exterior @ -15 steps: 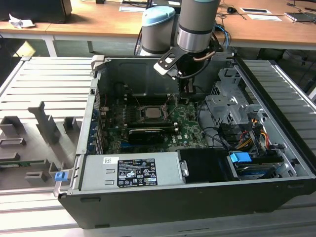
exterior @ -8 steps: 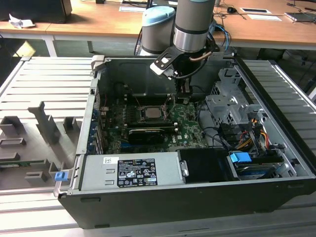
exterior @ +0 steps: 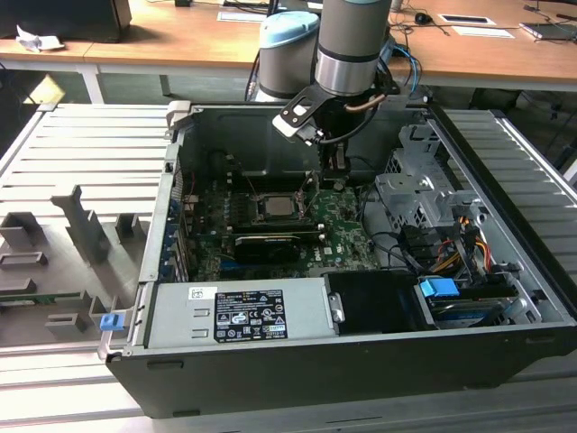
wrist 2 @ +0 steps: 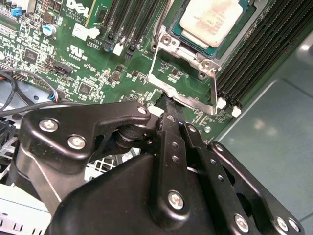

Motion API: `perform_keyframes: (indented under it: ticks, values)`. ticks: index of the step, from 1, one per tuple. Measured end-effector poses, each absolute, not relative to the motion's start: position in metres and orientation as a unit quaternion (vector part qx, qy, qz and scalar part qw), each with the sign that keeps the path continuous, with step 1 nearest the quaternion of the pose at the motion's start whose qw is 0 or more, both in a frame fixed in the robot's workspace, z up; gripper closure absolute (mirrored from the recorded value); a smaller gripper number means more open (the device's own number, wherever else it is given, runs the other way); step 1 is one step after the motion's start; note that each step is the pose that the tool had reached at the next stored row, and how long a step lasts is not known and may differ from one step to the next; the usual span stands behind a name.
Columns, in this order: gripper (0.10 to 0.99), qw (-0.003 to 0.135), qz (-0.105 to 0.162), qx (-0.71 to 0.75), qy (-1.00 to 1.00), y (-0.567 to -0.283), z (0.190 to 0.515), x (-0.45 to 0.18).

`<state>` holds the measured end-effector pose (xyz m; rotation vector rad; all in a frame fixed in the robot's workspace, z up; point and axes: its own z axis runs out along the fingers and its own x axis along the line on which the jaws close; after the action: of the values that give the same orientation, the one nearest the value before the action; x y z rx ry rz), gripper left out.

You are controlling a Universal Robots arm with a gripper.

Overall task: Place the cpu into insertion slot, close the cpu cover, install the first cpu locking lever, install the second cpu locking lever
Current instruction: 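Close the cpu cover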

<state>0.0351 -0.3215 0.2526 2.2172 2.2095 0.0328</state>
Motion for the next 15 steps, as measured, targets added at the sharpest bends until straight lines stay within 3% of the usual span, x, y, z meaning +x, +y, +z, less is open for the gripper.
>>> perform_keyframes:
  ticks: [15]
  values:
    - [0.98,0.006,0.01,0.708,0.706,-0.3215,0.2526,0.0316]
